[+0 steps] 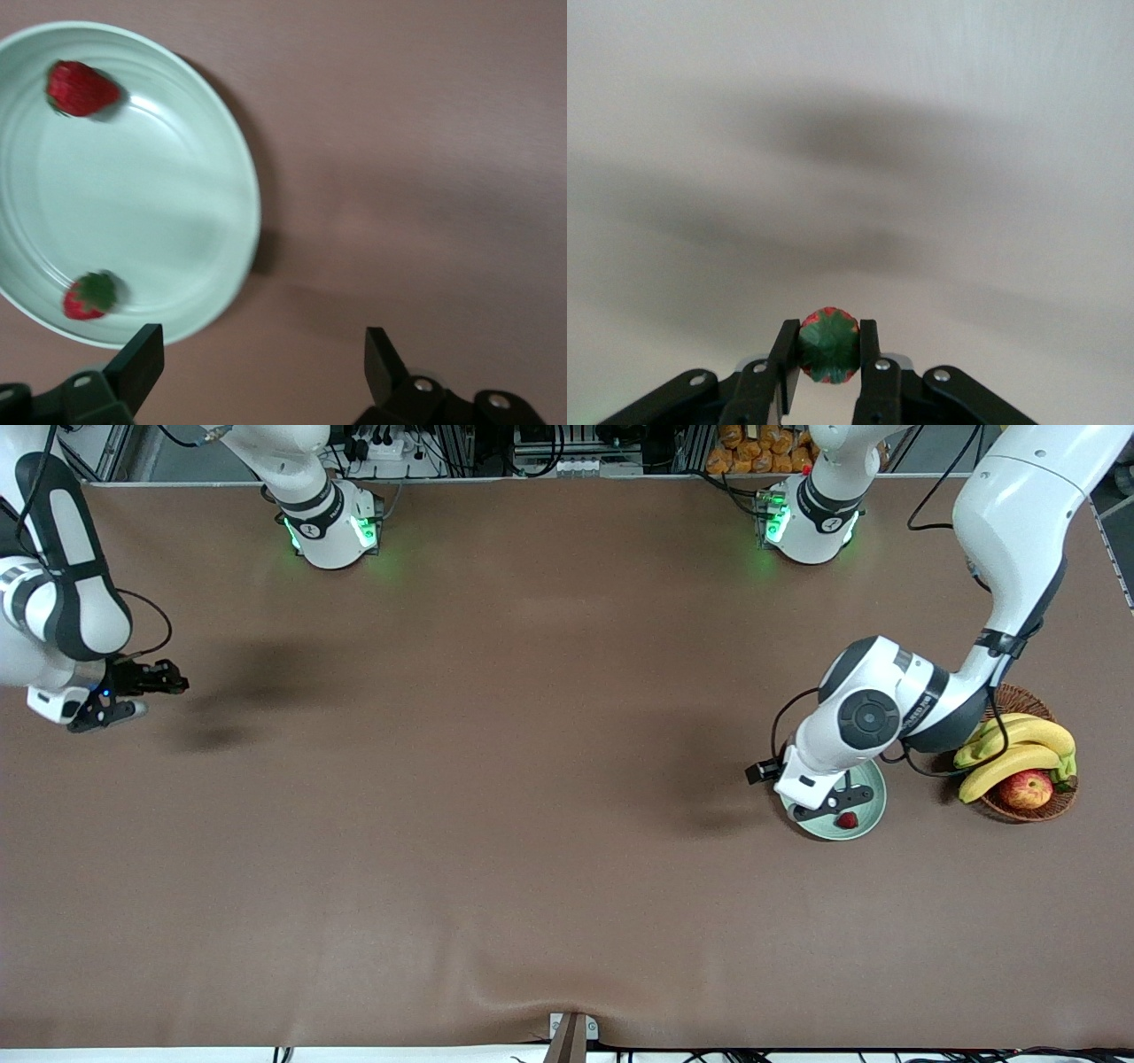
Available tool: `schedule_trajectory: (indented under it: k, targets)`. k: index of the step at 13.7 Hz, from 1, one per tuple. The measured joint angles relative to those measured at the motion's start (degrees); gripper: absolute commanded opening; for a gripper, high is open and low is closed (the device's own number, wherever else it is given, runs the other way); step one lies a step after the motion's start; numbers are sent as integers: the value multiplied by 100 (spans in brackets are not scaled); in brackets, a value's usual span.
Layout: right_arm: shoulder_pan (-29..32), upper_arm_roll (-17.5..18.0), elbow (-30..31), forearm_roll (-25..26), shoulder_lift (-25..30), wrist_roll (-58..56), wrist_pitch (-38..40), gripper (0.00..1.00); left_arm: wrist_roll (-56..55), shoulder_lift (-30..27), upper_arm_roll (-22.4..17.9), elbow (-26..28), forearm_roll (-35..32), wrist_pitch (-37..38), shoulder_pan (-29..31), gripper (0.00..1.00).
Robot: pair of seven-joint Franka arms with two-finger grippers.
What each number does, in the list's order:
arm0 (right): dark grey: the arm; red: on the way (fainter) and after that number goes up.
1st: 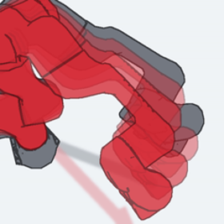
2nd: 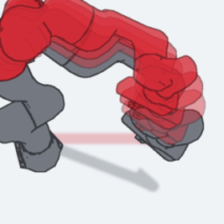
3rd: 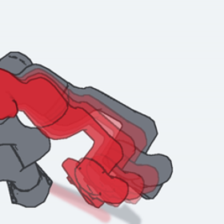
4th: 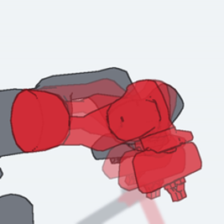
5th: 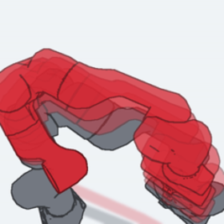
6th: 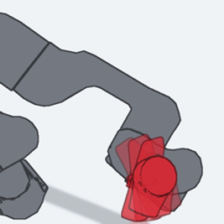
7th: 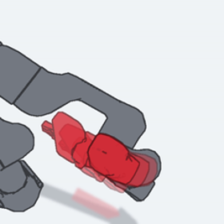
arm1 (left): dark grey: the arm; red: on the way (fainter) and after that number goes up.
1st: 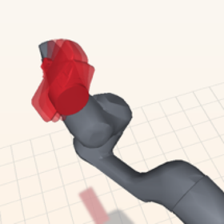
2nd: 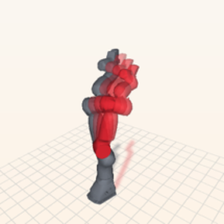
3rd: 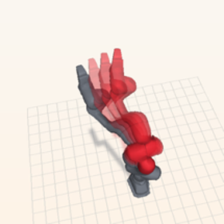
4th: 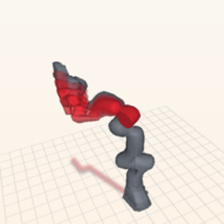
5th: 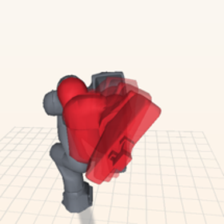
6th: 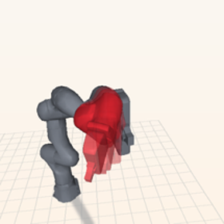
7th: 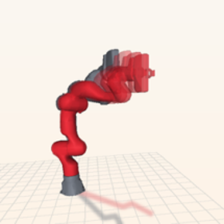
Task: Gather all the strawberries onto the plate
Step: 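Set the third strawberry mid-table with the right gripper while the left gripper approaches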
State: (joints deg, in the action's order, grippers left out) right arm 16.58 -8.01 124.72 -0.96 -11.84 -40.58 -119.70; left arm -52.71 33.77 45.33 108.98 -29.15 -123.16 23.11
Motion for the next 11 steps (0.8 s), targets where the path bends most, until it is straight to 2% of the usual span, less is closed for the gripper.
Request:
schedule_trajectory:
  k: [3,8,11]
  targets:
    - [-713,32,-520,-325,-4,828,262,0,-274,12,-1,-95,0,-8,-266,100]
    - [-1820,63,-961,-1137,-84,2227,273,0,-732,157,-2,-371,0,-33,-653,100]
    - [-2489,73,-1329,-1397,-250,3545,272,0,-1044,296,-3,-511,0,-34,-904,100]
